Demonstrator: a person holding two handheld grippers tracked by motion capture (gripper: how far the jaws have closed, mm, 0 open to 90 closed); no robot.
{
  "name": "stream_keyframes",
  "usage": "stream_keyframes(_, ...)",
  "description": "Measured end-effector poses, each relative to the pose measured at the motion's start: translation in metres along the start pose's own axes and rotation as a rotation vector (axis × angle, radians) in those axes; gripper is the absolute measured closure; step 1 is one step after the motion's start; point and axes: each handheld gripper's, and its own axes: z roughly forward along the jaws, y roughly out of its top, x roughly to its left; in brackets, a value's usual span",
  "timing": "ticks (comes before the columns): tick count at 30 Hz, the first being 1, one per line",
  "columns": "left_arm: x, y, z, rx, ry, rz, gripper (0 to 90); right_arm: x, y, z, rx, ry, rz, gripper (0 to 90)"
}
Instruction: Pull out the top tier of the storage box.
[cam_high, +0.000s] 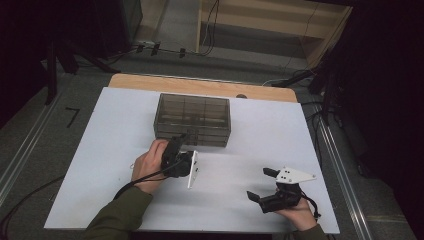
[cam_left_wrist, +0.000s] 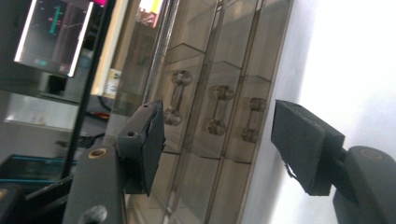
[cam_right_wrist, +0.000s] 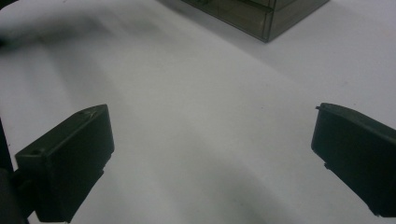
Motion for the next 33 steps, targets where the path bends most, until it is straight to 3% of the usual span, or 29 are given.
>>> stream_keyframes(2,-0.001,0.001,0.001,0.004,0.025,0.013,36.3,0.0,0.0,0.0,-0.001,-0.002,-0.002,0.0)
stream_keyframes(4,-0.001,0.002,0.001,0.004,0.023,0.024,41.8,0.0,0.0,0.0,-0.001,-0.002,0.0,0.0)
stream_keyframes(20,0.003,0.007,0.007,0.022,0.088,0.114,56.0,-0.001,0.0,-0.001,0.0,-0.006,0.004,0.0)
stream_keyframes(33,0.003,0.007,0.013,0.03,0.127,0.146,65.7,0.0,0.0,-0.001,-0.001,-0.004,0.004,0.0)
